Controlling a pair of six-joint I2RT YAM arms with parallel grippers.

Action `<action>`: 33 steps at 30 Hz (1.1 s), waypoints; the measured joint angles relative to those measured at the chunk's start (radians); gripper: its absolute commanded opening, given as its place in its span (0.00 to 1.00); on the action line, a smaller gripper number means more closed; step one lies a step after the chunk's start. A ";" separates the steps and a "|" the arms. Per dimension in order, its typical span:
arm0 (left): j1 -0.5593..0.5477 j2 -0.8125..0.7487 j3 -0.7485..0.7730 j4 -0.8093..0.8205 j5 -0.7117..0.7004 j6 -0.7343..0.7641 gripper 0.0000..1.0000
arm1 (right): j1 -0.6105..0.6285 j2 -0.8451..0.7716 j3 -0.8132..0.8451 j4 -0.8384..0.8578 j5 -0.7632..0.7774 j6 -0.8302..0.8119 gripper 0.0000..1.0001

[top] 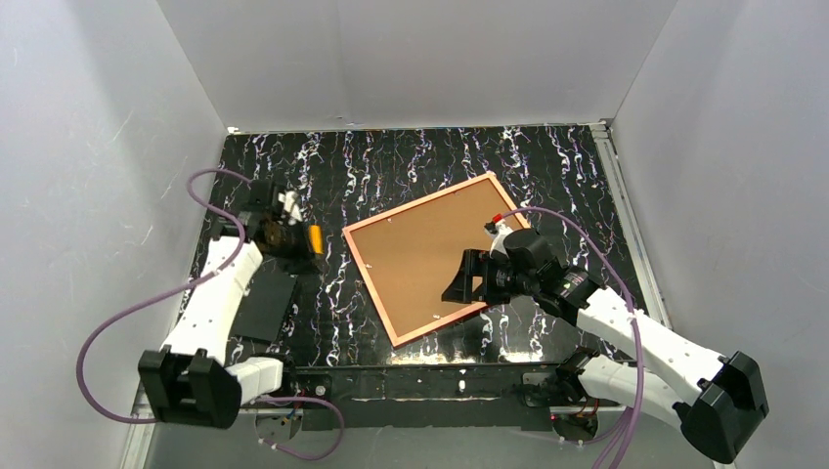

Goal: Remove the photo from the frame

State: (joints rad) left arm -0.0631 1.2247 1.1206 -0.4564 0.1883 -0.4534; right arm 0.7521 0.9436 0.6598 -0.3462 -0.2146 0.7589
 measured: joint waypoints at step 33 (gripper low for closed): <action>-0.557 -0.307 -0.336 0.309 0.500 0.385 0.00 | -0.014 0.469 0.344 0.182 -0.641 0.050 0.75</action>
State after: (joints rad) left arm -0.6197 0.9173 0.7845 -0.1471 0.6884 -0.0685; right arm 0.7376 1.4128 1.0042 -0.1638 -0.8558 0.8093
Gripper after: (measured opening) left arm 0.025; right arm 0.791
